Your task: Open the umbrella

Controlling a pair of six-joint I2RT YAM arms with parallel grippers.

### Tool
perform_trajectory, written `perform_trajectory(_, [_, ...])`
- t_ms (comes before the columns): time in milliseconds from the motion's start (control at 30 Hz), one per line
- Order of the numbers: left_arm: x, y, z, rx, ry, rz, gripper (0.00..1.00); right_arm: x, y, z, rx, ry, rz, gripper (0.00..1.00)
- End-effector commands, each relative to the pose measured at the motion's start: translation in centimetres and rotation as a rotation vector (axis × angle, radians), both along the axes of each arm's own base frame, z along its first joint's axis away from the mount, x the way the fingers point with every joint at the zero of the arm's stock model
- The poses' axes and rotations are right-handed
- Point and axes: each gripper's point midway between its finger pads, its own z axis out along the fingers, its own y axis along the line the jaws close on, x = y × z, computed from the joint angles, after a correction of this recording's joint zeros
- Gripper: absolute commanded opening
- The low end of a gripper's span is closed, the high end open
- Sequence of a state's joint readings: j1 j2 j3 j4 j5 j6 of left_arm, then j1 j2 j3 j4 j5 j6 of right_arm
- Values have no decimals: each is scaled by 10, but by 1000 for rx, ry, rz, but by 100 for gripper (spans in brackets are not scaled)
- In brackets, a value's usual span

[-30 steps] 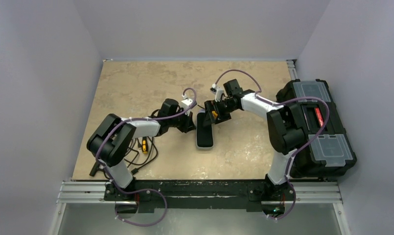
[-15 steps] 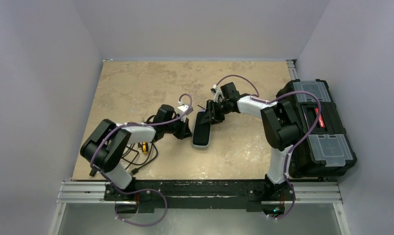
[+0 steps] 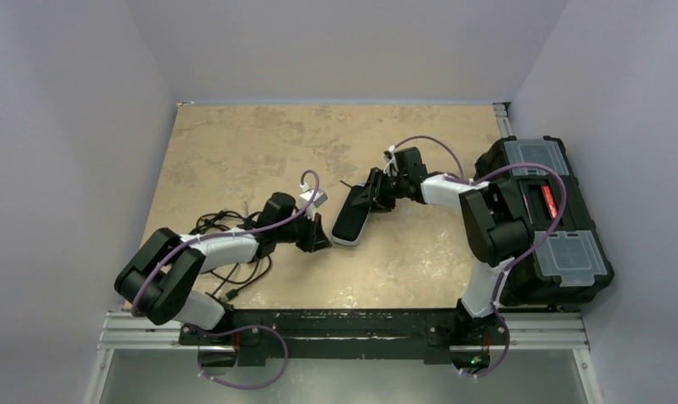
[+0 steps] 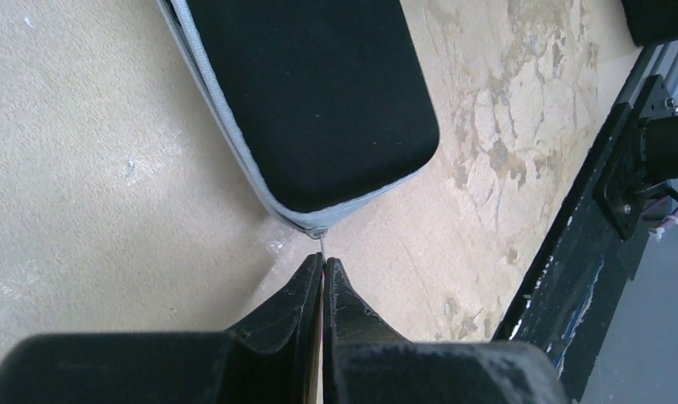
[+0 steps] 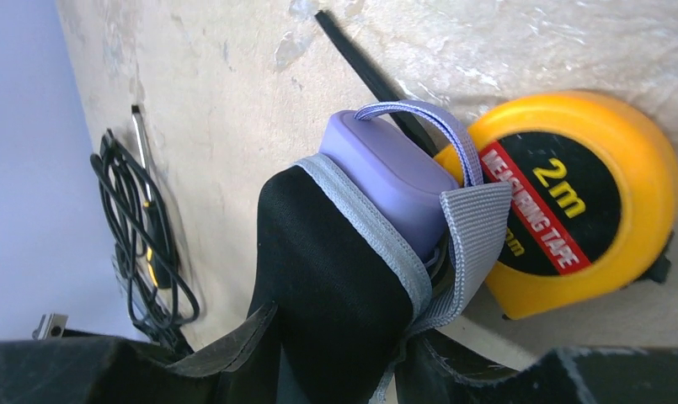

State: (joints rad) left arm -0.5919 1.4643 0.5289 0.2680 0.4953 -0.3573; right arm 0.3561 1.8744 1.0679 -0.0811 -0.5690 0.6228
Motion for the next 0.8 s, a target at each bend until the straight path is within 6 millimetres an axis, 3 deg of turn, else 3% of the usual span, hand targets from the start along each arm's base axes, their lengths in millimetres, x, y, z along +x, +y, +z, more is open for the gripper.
perform_trajectory(0, [-10, -12, 16, -58, 30, -2, 0, 38, -31, 1, -106, -93, -291, 0])
perform_trajectory(367, [14, -62, 40, -99, -29, 36, 0, 27, -23, -5, -162, -21, -447, 0])
perform_trajectory(533, [31, -64, 58, -74, -75, 157, 0, 24, -25, -8, -200, -2, -517, 0])
perform_trajectory(767, [63, -65, 40, 35, -35, 305, 0, 14, -13, -8, -208, 23, -526, 0])
